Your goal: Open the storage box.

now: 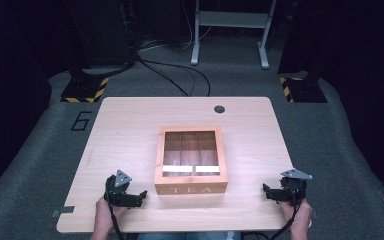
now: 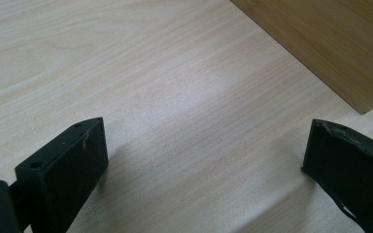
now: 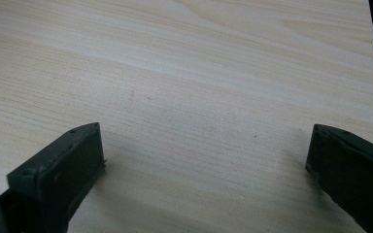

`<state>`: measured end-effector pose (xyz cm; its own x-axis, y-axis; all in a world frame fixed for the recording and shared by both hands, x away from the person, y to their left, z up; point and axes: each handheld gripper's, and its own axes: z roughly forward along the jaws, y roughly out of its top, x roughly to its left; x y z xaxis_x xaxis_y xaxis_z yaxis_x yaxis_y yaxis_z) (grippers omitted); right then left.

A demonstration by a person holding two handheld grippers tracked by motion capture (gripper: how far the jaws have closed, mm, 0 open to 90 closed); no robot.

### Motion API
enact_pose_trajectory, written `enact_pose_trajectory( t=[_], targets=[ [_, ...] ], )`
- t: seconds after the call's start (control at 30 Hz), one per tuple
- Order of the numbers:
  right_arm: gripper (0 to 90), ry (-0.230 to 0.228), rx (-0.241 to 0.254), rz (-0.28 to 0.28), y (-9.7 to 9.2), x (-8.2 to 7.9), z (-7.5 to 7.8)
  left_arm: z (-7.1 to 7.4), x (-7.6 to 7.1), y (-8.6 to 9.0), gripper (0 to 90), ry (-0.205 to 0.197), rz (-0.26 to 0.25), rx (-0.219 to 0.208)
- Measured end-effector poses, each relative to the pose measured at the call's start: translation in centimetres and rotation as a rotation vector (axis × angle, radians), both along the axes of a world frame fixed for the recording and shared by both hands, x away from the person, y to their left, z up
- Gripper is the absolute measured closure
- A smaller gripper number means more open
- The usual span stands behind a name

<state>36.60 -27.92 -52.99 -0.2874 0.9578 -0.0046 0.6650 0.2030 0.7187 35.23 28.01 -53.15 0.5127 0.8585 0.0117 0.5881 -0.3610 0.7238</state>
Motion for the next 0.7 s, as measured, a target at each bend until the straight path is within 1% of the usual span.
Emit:
enact_pose_trajectory(
  t=[0.17,0.23,0.27,0.33,0.4,0.57,0.6,0.67,0.7],
  targets=[
    [0.0,0.001,0.005,-0.001,-0.01,0.03,-0.01,-0.01,0.0,-0.01,2.1,0.0,0.0,-0.001],
    [0.0,0.001,0.005,0.0,-0.03,0.03,-0.01,0.07,0.01,0.11,2.2,0.007,-0.014,0.015],
    [0.0,0.001,0.005,0.0,-0.03,0.03,-0.01,0.07,0.01,0.11,2.2,0.007,-0.014,0.015],
    [0.0,-0.004,0.01,-0.004,-0.01,0.04,-0.05,0.06,0.0,0.09,2.2,0.005,-0.011,0.013],
    [0.0,0.003,0.004,0.0,-0.05,0.03,-0.01,0.07,0.0,0.1,2.2,0.006,-0.011,0.014],
    [0.0,-0.001,0.001,0.001,-0.1,0.03,-0.02,0.1,0.03,0.15,2.0,0.013,-0.001,0.006],
    [0.0,-0.002,0.01,-0.004,-0.04,0.04,-0.02,0.11,0.03,0.16,1.8,0.014,0.0,0.005],
    [0.0,0.001,0.001,0.003,-0.11,0.03,-0.01,0.12,0.05,0.19,1.2,0.017,0.004,0.01],
    [0.0,0.0,0.006,0.0,-0.07,0.04,-0.02,0.07,0.05,0.11,0.6,0.014,0.013,0.001]
  ],
)
